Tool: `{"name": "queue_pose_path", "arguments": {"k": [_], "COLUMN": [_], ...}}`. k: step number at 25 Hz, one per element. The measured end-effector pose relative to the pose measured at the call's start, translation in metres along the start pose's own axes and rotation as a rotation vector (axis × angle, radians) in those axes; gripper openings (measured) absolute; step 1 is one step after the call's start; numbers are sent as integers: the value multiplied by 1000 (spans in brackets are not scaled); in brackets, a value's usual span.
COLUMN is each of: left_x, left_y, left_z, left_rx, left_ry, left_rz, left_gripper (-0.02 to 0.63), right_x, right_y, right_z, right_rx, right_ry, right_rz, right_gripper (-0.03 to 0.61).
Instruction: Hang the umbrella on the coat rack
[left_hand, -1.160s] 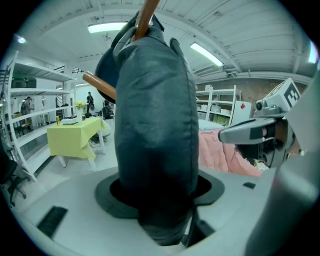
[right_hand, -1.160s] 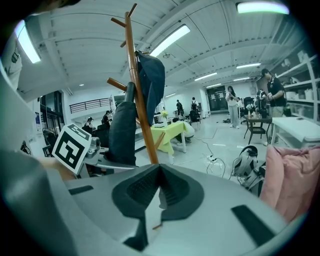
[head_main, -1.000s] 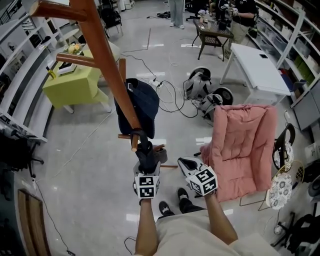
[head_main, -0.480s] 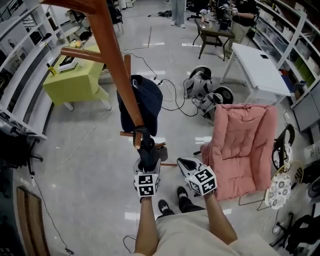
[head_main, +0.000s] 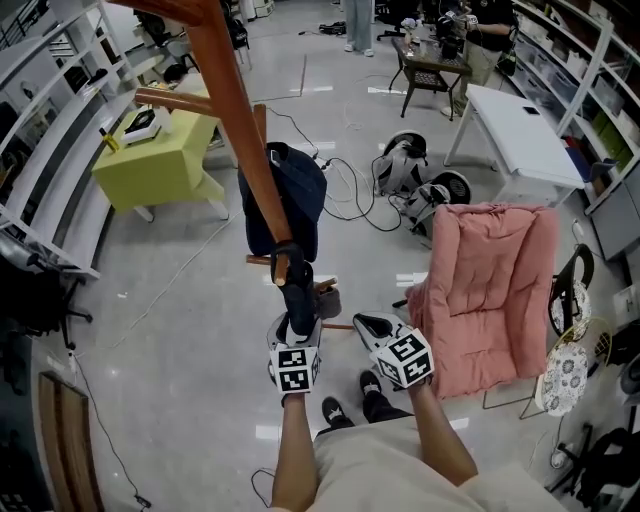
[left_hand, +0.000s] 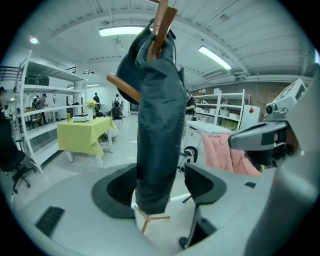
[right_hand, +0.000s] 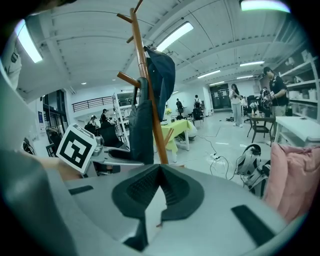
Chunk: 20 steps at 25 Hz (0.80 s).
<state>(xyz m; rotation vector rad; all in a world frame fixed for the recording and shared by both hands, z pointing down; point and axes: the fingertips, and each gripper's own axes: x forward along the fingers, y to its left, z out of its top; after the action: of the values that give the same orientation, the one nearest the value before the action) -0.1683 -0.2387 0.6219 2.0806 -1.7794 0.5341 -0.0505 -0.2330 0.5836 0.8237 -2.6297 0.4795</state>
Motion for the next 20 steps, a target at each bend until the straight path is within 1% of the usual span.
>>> {"name": "queue_pose_path", "arguments": {"k": [4,7,14,20], "left_x": [-9,-19,-50,-78], "left_y": [-5,-2,6,8], "left_z": [-9,-9,-8,-11], "left_rx": [7,9,13,29], "left_ry": [15,12,-21,-58], "left_rz": [-19,-20,-1,-9], "left_gripper": [301,301,301,301], "right_x": [2,4,2,-1], "right_y": [9,18,43,63], "right_z": [2,4,-3,-16], "right_rx": [-4,-3,16,37], "right_ry": [-6,-10,-32,-50], "right_rz": [16,28,42,24], "right_gripper": [3,5,5,5]}}
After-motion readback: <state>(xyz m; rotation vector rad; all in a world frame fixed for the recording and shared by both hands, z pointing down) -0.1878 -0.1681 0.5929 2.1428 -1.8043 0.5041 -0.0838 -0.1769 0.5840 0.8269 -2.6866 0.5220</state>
